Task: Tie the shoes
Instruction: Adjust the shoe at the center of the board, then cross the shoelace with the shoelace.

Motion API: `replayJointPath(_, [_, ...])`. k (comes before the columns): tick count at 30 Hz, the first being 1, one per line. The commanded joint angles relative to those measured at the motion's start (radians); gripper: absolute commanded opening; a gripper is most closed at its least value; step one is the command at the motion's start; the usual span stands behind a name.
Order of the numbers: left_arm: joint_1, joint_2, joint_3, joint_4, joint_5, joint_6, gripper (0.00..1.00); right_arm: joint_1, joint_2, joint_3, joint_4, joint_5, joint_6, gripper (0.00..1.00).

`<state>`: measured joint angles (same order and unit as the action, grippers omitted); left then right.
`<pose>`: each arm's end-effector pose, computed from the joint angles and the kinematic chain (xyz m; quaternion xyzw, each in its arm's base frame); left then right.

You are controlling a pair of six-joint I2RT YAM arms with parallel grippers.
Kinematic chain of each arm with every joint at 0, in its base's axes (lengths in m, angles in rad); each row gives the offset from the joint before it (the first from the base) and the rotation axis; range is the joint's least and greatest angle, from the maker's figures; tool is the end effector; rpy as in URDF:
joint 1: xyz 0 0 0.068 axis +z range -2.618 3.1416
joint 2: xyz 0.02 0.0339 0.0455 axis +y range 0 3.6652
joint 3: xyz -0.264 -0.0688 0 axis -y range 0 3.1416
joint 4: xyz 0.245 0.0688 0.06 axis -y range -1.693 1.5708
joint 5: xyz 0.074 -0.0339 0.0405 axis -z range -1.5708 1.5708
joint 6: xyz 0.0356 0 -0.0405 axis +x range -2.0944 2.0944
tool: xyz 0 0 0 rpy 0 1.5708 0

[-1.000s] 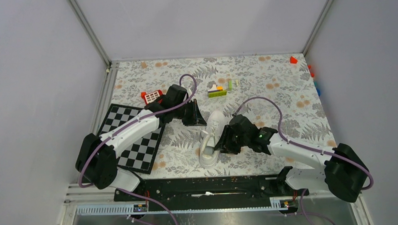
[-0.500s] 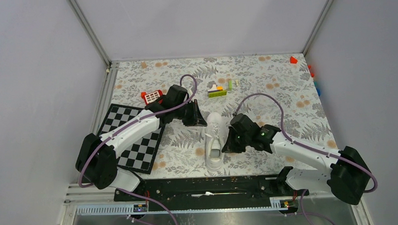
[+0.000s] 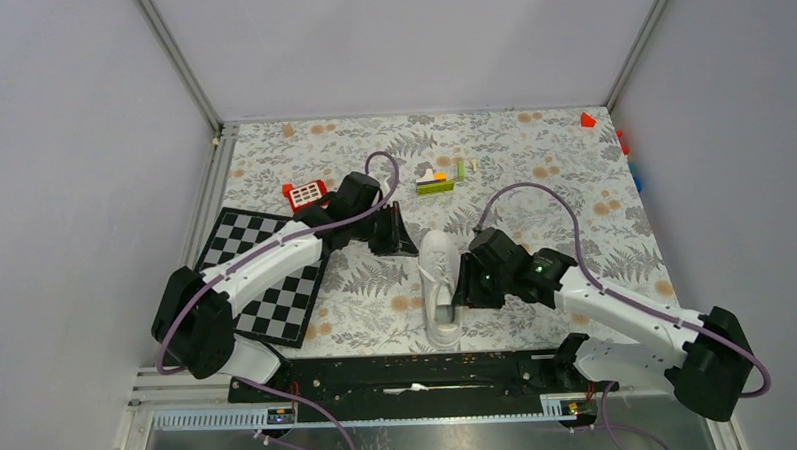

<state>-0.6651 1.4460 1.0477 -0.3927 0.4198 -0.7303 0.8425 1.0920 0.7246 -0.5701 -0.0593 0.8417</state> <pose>0.2359 -0.2034 0.2600 0.0497 0.9067 -0.3865 0.1611 0.1405 0.1607 0.2275 -0.0096 0.9499 0.2510 0.1862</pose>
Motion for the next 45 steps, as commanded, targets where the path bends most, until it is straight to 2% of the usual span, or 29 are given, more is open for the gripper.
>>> replayJointPath(1, [-0.017, -0.038, 0.039, 0.049, 0.007, -0.011, 0.0, 0.006, -0.096, 0.052, -0.01, 0.129, 0.044, 0.51])
replayJointPath(4, [-0.043, -0.044, 0.039, 0.055, -0.004, -0.022, 0.0, 0.005, -0.193, -0.027, 0.055, 0.224, 0.165, 0.51])
replayJointPath(6, [-0.055, -0.048, 0.035, 0.061, -0.011, -0.029, 0.0, -0.006, -0.25, -0.086, 0.109, 0.244, 0.243, 0.56])
replayJointPath(11, [-0.062, -0.056, 0.023, 0.083, -0.011, -0.043, 0.0, -0.078, -0.345, -0.222, 0.242, 0.191, 0.427, 0.72])
replayJointPath(13, [-0.063, -0.055, 0.026, 0.083, -0.008, -0.04, 0.0, -0.12, -0.385, -0.281, 0.303, 0.157, 0.493, 0.75])
replayJointPath(18, [-0.063, -0.054, 0.027, 0.083, -0.008, -0.038, 0.0, -0.212, -0.43, -0.429, 0.47, 0.049, 0.674, 0.76])
replayJointPath(22, [-0.065, -0.052, 0.025, 0.084, -0.009, -0.037, 0.0, -0.231, -0.39, -0.53, 0.671, -0.028, 0.802, 0.76])
replayJointPath(26, [-0.064, -0.052, 0.021, 0.084, -0.009, -0.035, 0.0, -0.231, -0.331, -0.571, 0.776, -0.046, 0.861, 0.74])
replayJointPath(28, [-0.065, -0.052, 0.019, 0.084, -0.008, -0.034, 0.0, -0.231, -0.314, -0.565, 0.797, -0.035, 0.858, 0.7])
replayJointPath(31, [-0.065, -0.053, 0.017, 0.084, -0.006, -0.031, 0.0, -0.233, -0.312, -0.528, 0.761, -0.011, 0.824, 0.57])
replayJointPath(39, [-0.064, -0.041, 0.018, 0.087, 0.0, -0.026, 0.0, -0.233, -0.336, -0.404, 0.558, 0.052, 0.644, 0.02])
replayJointPath(45, [-0.065, -0.023, 0.026, 0.087, 0.0, -0.024, 0.0, -0.233, -0.167, -0.151, 0.403, -0.033, 0.339, 0.0])
